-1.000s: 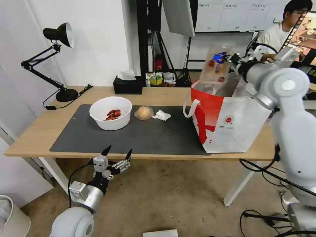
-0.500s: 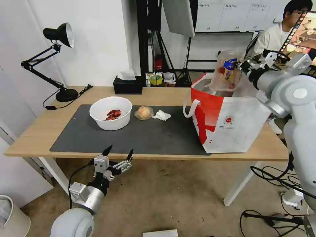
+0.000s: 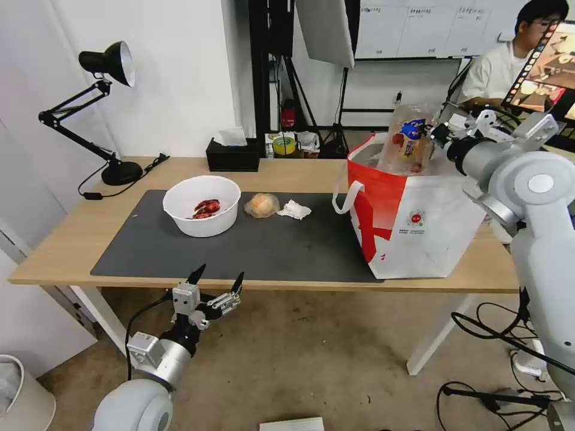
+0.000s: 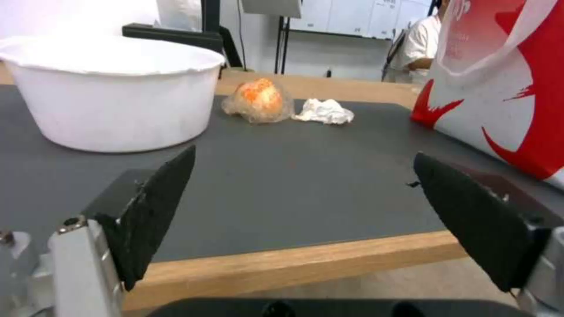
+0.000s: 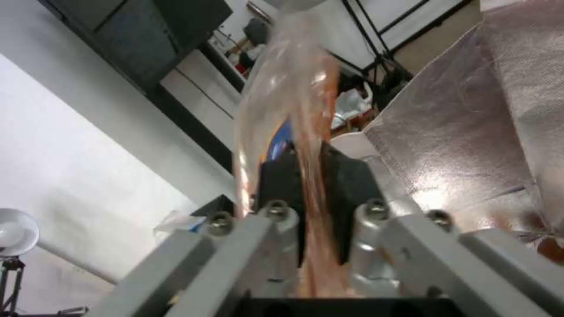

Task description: Pick up the trash from the table and place it into the takeout bag.

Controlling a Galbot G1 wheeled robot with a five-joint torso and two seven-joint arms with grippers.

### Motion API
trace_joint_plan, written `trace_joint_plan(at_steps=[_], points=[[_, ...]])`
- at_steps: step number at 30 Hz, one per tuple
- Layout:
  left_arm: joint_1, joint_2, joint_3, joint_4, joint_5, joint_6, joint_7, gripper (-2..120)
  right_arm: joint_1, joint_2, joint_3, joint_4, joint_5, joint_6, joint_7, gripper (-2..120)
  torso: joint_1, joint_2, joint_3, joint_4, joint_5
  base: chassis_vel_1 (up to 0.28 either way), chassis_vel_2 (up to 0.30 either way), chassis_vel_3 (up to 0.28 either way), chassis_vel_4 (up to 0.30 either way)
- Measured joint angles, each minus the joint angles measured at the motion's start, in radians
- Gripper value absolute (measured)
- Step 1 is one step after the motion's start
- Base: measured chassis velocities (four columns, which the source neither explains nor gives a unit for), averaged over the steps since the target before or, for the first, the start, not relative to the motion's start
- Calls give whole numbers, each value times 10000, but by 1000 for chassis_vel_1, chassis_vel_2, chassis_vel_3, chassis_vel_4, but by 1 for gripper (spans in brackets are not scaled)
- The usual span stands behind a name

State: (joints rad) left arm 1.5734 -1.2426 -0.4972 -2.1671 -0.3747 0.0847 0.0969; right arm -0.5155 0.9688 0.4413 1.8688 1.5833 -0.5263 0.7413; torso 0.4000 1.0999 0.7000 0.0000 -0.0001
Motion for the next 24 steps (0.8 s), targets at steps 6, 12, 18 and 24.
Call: trace_joint_plan(at_steps=[6,12,18,24], points=[[-20,8,35,21,18,15,-3,100,-10,-11,17,48,52,-55,100,39,0,1,0,0,0,0,0,0,0],[-39,33,26,32,19,22,-8,100,-15,-26,16,88,61,-195,93,57,0,0,0,0,0,0,0,0,0],[-60,63,-54,7,20,25,-14,100,-113,-130,-485,498,50,-280,34,84,0,0,0,0,0,0,0,0,0],[-11,71,-151,-28,37,29,-39,100,-94,-122,-1017,891,-31,-281,-339,99,0,0,0,0,1,0,0,0,0]])
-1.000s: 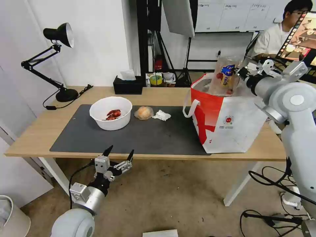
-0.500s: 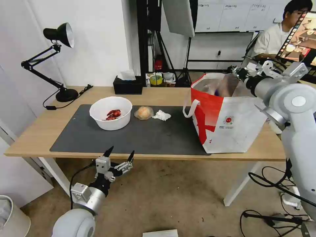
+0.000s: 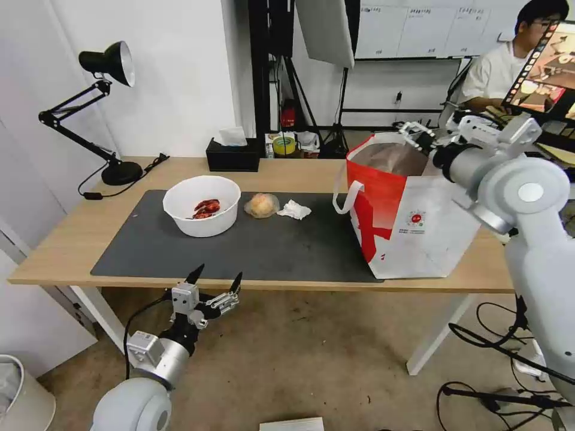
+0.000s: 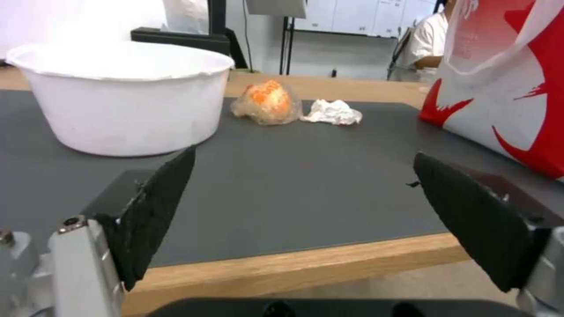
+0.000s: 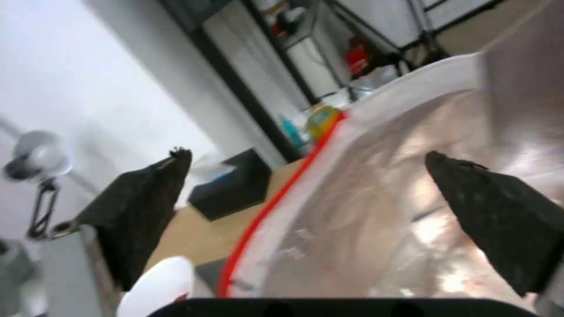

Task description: Pick up the trash from the table and place it into the takeout bag.

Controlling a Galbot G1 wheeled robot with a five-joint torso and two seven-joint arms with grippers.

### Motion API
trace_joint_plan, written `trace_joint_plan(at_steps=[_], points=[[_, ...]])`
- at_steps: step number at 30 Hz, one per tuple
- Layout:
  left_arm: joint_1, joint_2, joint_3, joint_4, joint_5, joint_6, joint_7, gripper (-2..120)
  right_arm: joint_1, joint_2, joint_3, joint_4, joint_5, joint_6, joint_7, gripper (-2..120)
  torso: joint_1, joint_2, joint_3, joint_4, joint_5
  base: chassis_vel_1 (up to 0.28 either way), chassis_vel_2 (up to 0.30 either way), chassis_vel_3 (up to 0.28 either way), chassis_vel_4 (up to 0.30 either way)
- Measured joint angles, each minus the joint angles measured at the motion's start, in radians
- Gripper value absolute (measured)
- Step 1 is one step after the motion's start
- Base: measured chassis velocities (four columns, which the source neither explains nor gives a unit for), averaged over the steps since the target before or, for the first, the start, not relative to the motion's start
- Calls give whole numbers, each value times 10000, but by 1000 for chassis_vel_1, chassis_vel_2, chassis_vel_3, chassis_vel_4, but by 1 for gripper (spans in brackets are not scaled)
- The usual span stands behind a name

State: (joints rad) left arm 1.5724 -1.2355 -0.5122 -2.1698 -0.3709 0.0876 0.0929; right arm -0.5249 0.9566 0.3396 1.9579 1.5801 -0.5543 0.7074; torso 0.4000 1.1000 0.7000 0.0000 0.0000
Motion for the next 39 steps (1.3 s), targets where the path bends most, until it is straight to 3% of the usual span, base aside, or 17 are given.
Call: trace_joint_plan(at_steps=[8,10,11,15,19,27,39], points=[[38,64,-112,-42,-6,-3,-15,100,81,-162,-711,504,-439,-1,-813,100,0,0,0,0,-2,0,0,0,0],[45,141,-181,-47,-53,-30,-44,100,67,-401,-1153,767,-1239,28,-1892,100,0,0,-1,3,-1,0,0,0,0],[45,141,-181,-47,-53,-30,-44,100,67,-401,-1153,767,-1239,28,-1892,100,0,0,-1,3,-1,0,0,0,0],[-276,347,6,153,-195,-37,-72,100,-1027,-1752,-1372,1547,-3587,389,-4718,100,0,0,0,0,1,0,0,0,0],[-400,475,158,264,-228,-37,-57,100,-2213,-2396,-1079,2165,-4129,720,-5365,100,-1,1,-1,-4,1,0,0,0,0],[-375,470,160,221,-253,-62,-44,100,-4425,-2776,-967,2712,-5603,2080,-5759,100,0,1,0,-1,0,0,0,0,0],[-144,464,-44,386,-215,-320,-10,100,-7382,-2024,-1338,2665,-8442,4151,-5472,100,-1,1,-1,0,0,0,0,0,0]])
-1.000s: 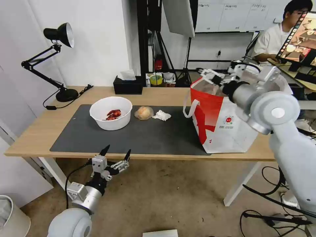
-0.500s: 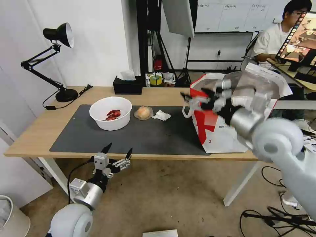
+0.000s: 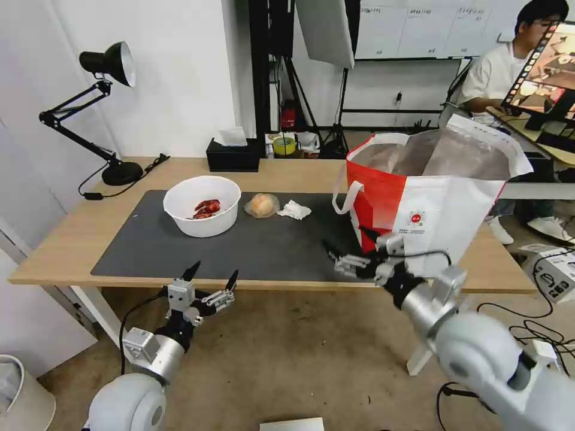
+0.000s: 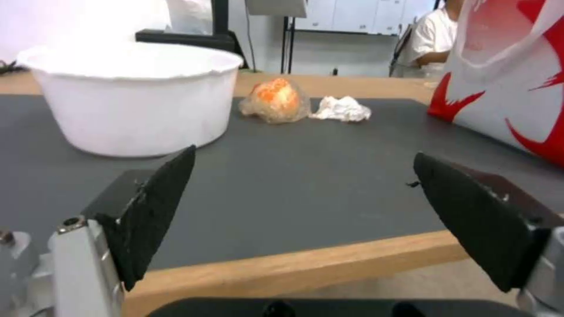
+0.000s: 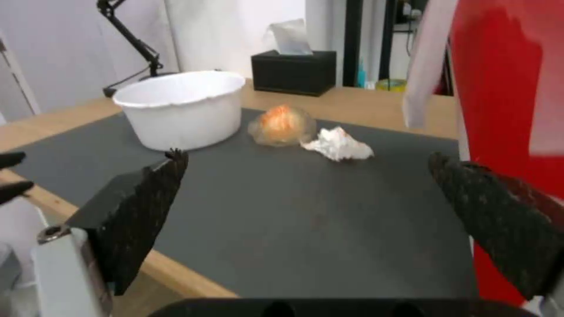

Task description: Pick up the trash from the table and place it into the takeout bag.

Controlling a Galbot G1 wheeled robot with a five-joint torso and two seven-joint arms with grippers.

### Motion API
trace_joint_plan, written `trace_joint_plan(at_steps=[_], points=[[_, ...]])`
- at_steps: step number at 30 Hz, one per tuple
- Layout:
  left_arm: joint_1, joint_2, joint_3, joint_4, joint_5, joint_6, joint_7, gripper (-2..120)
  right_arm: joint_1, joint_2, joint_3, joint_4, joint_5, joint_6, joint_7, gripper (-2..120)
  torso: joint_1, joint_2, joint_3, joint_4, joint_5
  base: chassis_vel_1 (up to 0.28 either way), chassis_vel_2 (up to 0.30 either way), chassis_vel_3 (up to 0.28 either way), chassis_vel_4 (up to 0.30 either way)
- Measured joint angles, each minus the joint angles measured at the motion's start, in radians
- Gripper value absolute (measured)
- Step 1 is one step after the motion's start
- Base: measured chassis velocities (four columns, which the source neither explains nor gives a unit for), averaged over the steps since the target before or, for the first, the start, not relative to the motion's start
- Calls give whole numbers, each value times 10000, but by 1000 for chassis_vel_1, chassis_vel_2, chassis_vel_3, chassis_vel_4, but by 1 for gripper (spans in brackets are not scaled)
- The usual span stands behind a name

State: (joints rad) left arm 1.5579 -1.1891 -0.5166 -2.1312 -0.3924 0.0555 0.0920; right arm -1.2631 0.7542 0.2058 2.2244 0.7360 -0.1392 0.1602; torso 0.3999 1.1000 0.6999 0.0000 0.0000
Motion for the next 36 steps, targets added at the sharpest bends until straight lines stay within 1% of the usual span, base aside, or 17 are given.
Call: trace_joint_plan(at_steps=[8,13,16,20,28,36], points=[[108,4,-126,355,97,-1,129,100,-1106,274,-59,-334,-754,949,28,100,0,0,1,0,-1,0,0,0,0],[121,32,-172,401,196,0,135,100,-1424,403,-58,-433,-905,1323,29,100,0,0,1,0,-1,0,0,0,0],[131,31,-209,502,416,-40,145,100,-1688,680,-102,-668,-1092,1731,25,100,0,-1,1,0,0,0,0,0,0],[150,47,-306,674,605,-189,149,100,-1887,859,-168,-958,-1259,2034,-21,100,0,0,0,0,0,0,0,0,0],[282,140,-618,829,679,-280,218,100,-2029,1003,-153,-1273,-1268,2371,-208,100,1,0,1,0,-1,0,0,0,0],[401,152,-708,880,696,-370,259,100,-2065,1123,-153,-1316,-1212,2397,-225,100,2,0,2,0,-1,0,0,0,0]])
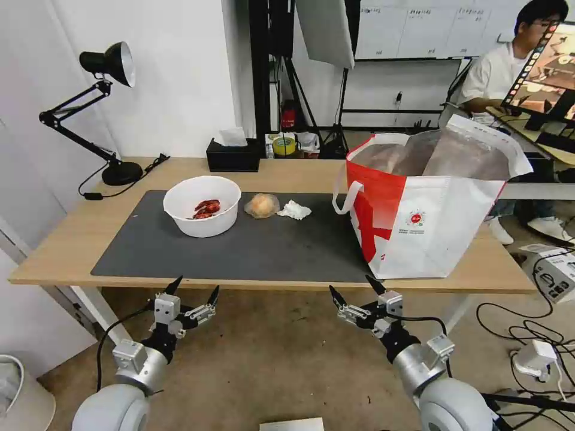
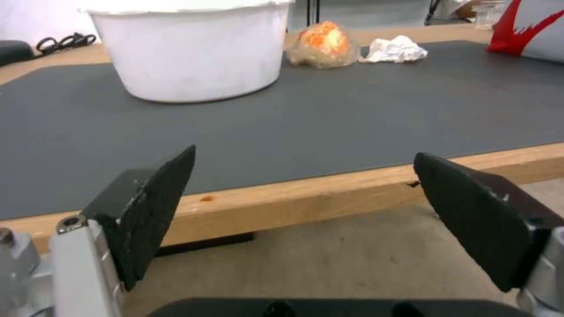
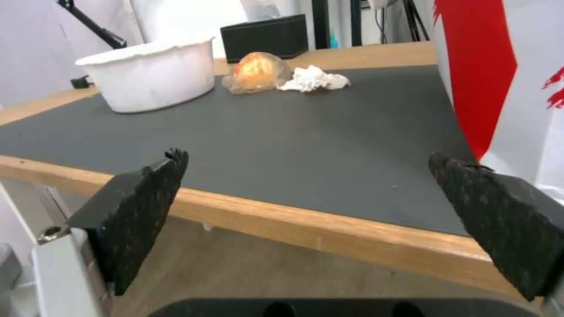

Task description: Pick up the trash from the table and place it into the takeout bag.

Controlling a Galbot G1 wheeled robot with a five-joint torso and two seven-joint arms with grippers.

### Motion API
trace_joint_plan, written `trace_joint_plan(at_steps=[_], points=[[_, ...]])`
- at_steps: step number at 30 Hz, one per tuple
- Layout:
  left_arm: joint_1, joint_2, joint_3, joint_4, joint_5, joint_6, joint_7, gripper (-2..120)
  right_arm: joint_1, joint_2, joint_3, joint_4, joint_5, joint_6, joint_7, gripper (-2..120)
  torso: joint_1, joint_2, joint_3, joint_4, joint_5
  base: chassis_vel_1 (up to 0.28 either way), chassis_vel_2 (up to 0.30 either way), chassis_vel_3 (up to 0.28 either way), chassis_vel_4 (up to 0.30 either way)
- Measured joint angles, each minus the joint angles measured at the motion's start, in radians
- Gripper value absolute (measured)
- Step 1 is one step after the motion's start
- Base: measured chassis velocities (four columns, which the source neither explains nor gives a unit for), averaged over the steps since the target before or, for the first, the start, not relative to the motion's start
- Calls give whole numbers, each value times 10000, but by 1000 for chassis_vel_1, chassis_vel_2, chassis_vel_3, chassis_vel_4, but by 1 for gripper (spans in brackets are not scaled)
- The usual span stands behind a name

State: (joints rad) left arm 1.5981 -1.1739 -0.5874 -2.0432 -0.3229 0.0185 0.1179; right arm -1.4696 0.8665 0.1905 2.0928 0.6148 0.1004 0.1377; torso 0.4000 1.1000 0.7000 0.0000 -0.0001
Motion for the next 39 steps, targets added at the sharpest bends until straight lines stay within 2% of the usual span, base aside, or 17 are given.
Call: trace_joint_plan(at_steps=[20,28,32,39], points=[[0,-15,48,71,118,-235,12,100,145,461,-177,46,133,-256,39,100,0,0,0,-1,1,0,0,0,0],[-46,-84,101,7,215,-235,2,100,1320,581,-525,262,649,-966,152,100,0,0,0,0,0,0,0,0,0],[-5,-139,111,-70,260,-222,-5,100,2131,701,-1034,133,1010,-1363,189,100,0,-1,0,-2,0,0,0,0,0],[47,-213,102,-144,287,-206,-24,100,4406,982,-2388,-575,1197,-2326,1032,100,0,-2,1,0,0,0,0,0,0]])
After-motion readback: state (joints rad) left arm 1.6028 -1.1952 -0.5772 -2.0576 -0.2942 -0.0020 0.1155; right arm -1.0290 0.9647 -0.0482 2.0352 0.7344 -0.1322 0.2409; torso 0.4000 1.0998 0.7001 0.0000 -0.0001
